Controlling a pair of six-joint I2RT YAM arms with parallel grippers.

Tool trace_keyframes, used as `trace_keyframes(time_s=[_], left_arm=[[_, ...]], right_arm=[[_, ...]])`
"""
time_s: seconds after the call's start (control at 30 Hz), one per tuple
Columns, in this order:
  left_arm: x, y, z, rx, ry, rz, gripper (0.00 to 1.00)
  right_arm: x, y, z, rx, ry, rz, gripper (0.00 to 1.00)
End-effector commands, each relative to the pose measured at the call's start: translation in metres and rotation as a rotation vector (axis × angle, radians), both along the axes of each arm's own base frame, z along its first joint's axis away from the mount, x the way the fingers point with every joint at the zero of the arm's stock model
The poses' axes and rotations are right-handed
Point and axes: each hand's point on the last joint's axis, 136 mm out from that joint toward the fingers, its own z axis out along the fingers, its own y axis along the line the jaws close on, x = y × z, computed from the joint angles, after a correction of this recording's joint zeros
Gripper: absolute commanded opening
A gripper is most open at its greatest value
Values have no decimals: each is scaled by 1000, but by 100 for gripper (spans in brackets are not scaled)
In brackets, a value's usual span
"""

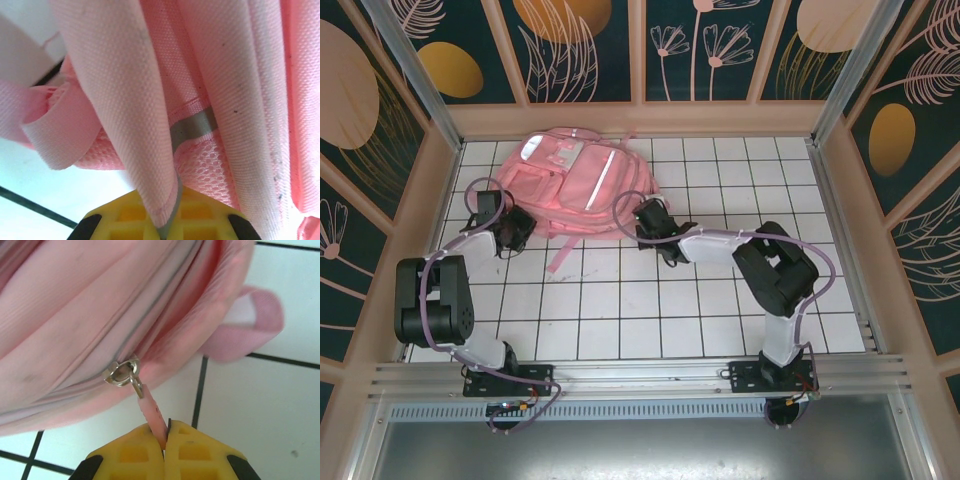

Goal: Pack the student bag
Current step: Zip the student bag at the top-center of the table.

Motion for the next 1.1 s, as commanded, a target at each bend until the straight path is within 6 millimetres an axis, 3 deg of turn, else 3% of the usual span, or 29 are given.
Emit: trace_keyframes(time_s=[0.0,0.1,0.2,0.27,0.47,0.67,0.87,1.07], left_arm=[[3,71,14,239,26,143,0],[14,68,26,237,9,99,2],[20,46,35,98,-35,66,41],[16,28,36,-23,-52,64,48],[-11,-22,39,-179,-8,66,49],[-33,-92,50,-371,-9,69,49],[-33,-152,66,-500,-53,39,50],[-31,-194,61,-518,-30,11,50]], right_arm=[[12,-26,12,-38,-14,-41,0],[7,0,16,-15,-10,30,0],[-2,22,15,-12,-4,73,0],[-8,33,14,10,6,92,0],[-15,50,17,75,17,120,0],[-20,50,21,103,10,147,0],[-23,46,21,139,16,165,0],[-26,46,24,163,11,191,0]])
